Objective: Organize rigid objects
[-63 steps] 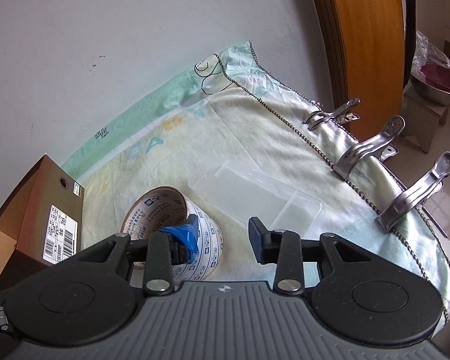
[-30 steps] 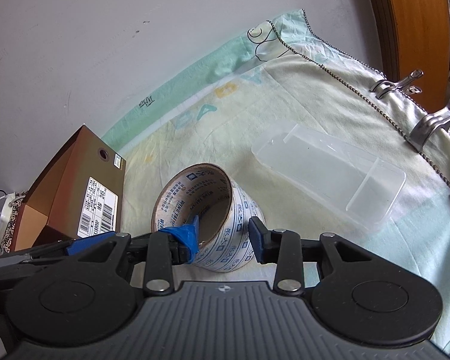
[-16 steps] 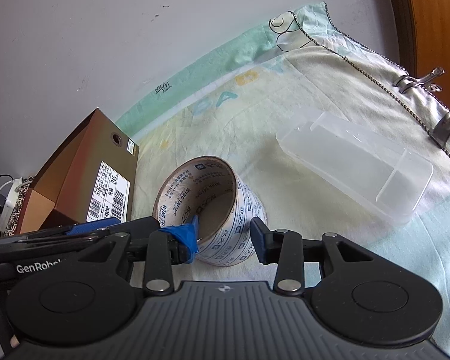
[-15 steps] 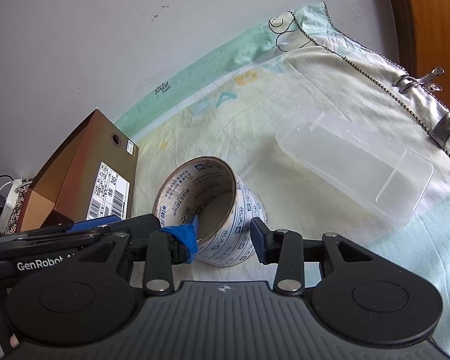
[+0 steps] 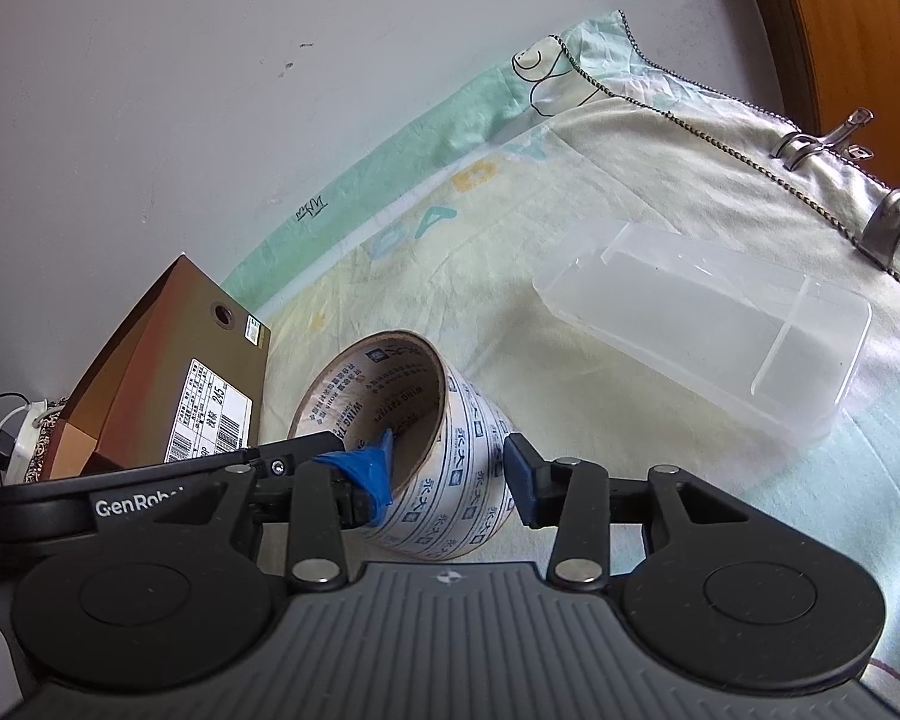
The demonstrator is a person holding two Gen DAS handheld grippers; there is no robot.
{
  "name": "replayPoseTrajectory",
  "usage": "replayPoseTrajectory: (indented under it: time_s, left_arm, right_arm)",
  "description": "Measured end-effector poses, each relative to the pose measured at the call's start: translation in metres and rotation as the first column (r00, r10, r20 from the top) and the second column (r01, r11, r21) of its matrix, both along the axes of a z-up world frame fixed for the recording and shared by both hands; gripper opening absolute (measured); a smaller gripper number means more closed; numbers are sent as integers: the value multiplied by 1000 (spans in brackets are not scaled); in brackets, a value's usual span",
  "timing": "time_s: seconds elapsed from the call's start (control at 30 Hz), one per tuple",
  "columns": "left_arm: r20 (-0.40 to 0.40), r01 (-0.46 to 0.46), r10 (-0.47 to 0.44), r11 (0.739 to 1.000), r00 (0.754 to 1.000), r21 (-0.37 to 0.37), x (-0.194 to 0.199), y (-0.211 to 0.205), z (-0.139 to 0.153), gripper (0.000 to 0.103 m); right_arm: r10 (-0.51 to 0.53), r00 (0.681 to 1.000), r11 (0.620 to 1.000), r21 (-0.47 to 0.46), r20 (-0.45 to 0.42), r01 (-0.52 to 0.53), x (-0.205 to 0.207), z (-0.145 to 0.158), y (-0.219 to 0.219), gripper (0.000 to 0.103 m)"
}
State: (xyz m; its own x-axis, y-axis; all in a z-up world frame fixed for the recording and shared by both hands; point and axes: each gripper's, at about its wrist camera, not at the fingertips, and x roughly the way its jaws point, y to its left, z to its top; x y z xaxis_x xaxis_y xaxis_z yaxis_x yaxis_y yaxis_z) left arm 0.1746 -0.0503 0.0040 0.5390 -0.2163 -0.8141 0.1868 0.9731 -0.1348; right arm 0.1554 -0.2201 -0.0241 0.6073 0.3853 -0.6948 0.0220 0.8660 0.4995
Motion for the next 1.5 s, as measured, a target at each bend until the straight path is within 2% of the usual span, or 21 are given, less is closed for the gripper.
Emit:
replayPoseTrajectory:
  time_s: [0.03,0.1,0.27,0.4,0.47,0.57,0.73,0.97,1.33,1.5]
  left_arm:
    - [-2,1,-1,1000,1000,2,1,0,-1,52]
    - [-14,10,-10,1000,1000,-13,3,0,-3,47]
    - [-12,41,-42,998,999,-40,-1,-5,-2,21]
    - [6,40,-40,999,999,-33,-8,-6,-1,20]
    - [9,31,-30,998,999,-50,-11,-2,0,15]
    - [17,31,-30,996,999,-81,-17,5,6,15]
    - [68,29,-24,997,997,-68,-30,9,22,15]
    - [151,12,-1,997,989,-71,-43,25,52,15]
    - [248,-44,52,998,967,-35,-65,74,84,14]
    - [275,-76,68,997,959,15,-72,98,93,14]
  right_arm:
    - [-1,1000,1000,0,4,1,-1,0,0,24]
    - [-3,1000,1000,-5,12,3,-3,0,2,23]
    - [5,1000,1000,-20,29,-5,-5,2,4,20]
    - [6,1000,1000,-18,29,-6,-6,4,3,17]
    - [6,999,1000,-17,40,-5,-9,6,3,14]
    - [4,998,1000,0,58,-4,-15,11,1,13]
    - [27,996,1000,-7,89,-26,-19,23,8,11]
    - [70,981,997,-29,183,-66,-24,54,22,11]
    - [183,938,983,-41,295,-179,-17,90,70,11]
    - [231,916,972,-34,329,-233,-12,100,96,11]
